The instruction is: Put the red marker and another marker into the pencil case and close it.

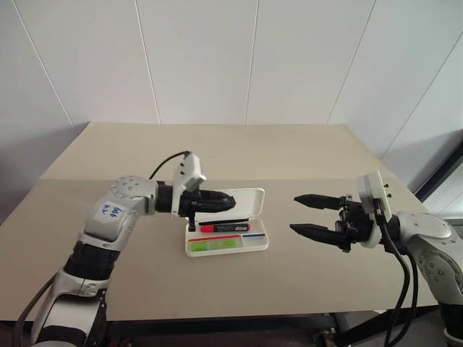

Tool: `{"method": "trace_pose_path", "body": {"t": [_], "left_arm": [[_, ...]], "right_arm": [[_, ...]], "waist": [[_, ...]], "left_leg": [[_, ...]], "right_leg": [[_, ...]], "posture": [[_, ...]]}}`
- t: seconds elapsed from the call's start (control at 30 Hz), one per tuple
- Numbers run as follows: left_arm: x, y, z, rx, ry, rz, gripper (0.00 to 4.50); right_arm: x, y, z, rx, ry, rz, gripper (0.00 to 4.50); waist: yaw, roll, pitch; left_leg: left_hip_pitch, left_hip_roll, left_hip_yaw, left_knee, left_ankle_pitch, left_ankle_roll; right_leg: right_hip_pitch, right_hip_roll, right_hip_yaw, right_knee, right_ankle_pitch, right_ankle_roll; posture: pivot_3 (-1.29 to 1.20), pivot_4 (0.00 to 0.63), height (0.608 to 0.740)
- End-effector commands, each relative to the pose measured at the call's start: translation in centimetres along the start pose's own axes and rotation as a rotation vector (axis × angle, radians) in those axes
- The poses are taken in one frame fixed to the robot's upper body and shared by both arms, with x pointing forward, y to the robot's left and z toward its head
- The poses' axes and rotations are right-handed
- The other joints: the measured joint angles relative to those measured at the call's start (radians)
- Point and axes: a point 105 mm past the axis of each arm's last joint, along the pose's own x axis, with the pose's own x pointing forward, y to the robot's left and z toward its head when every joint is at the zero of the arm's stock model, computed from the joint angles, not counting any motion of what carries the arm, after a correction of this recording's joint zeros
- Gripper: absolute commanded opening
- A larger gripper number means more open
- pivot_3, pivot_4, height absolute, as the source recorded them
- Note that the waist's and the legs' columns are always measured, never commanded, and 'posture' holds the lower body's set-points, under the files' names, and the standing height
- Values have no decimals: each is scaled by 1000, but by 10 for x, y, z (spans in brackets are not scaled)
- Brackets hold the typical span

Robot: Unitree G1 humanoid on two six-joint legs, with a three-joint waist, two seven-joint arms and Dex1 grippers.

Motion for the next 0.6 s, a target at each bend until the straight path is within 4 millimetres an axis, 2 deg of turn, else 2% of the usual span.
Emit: {"method": "trace_pose_path", "body": {"t": [0.03, 0.17, 0.3, 0.6], "left_arm": [[13, -4, 10, 42, -18, -28, 393], [39, -12, -4, 6, 10, -55, 393], [54, -16, -19, -2, 67, -77, 393], [84, 2, -37, -15, 128, -1, 393]], "right_arm": [[-3, 6, 12, -70, -14, 20, 4500], [-4, 12, 6, -73, 11, 36, 4500], [-7, 22, -5, -67, 59, 71, 4500], [-9, 25, -12, -62, 87, 75, 4500]], "waist": [[1, 0, 0], [3, 0, 0], [3, 0, 0], [2, 0, 0]], "left_leg": [[0, 0, 0, 0, 0, 0], [0, -1, -2, 1, 0, 1], [0, -1, -3, 2, 0, 1], [1, -4, -6, 6, 1, 3]], "right_leg": [[0, 0, 0, 0, 0, 0], [2, 0, 0, -1, 0, -1], [3, 0, 0, -1, -1, -1], [5, -1, 2, -2, -5, -9]], "posture": [[0, 150, 740], [0, 150, 740], [0, 150, 740], [0, 150, 740]]}}
